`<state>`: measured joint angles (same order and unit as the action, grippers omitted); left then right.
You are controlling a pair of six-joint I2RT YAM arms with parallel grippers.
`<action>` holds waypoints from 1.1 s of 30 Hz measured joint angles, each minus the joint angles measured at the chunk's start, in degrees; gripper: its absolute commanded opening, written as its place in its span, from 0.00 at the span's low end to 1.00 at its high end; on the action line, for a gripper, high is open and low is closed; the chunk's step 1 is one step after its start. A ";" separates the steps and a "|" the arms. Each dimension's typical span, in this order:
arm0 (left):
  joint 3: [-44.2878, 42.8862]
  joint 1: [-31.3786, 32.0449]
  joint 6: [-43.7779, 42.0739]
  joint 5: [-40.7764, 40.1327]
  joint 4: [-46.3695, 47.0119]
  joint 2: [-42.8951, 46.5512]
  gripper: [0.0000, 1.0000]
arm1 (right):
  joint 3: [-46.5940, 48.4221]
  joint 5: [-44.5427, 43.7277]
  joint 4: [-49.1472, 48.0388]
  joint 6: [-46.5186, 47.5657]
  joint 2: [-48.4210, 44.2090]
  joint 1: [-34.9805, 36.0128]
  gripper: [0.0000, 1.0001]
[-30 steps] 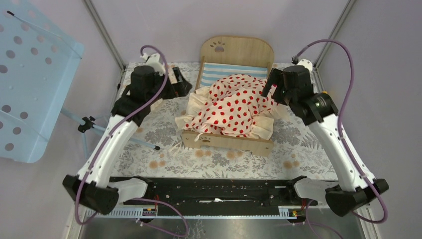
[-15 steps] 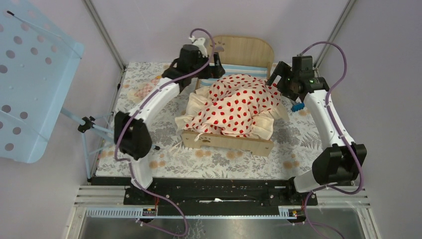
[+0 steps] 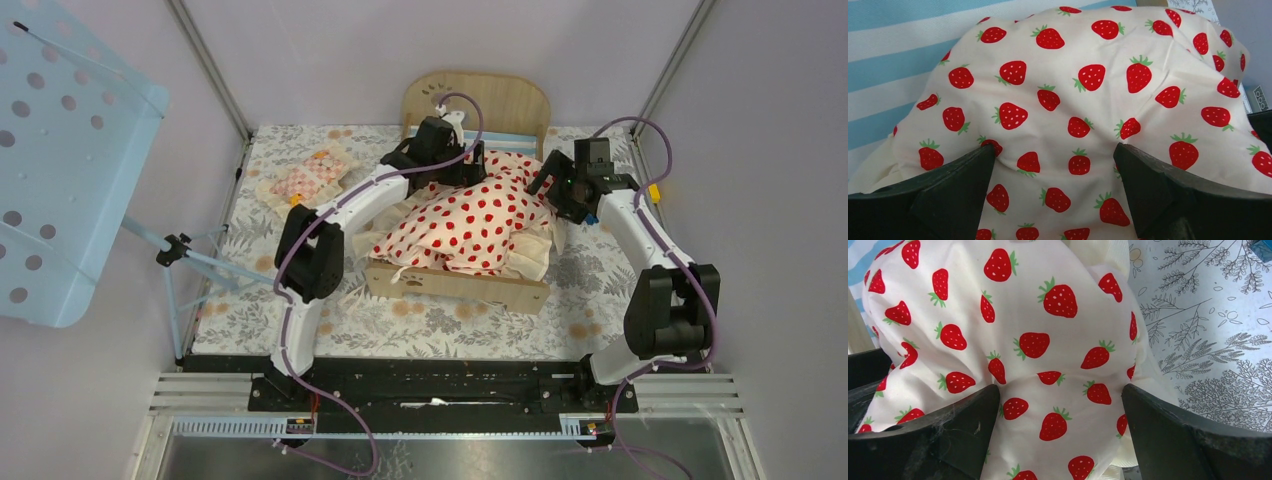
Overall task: Set up the pet bed
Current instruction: Adjust the mattress.
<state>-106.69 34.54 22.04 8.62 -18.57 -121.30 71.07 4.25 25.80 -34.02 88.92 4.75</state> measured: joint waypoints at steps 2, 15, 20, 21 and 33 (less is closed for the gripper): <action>-0.11 0.52 0.02 0.04 0.42 -0.70 0.99 | -0.48 0.13 -0.70 -0.13 0.09 0.00 0.99; 0.76 1.33 1.64 0.37 2.60 -1.55 0.31 | -1.31 4.04 -5.64 1.14 0.17 -0.04 0.15; -1.81 1.42 1.86 0.83 1.40 -1.46 0.09 | 1.07 4.31 -5.49 2.73 -1.44 -0.04 0.00; -2.84 1.44 1.84 0.83 1.16 -1.29 0.05 | 1.68 4.28 -5.53 3.04 -1.95 -0.04 0.00; -7.23 2.73 1.29 -3.50 0.22 16.15 0.00 | 16.68 2.95 -1.79 7.48 -11.89 -0.04 0.00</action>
<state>-113.93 37.28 23.33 5.13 -18.35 -105.14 87.74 7.20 24.01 -26.55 77.03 4.71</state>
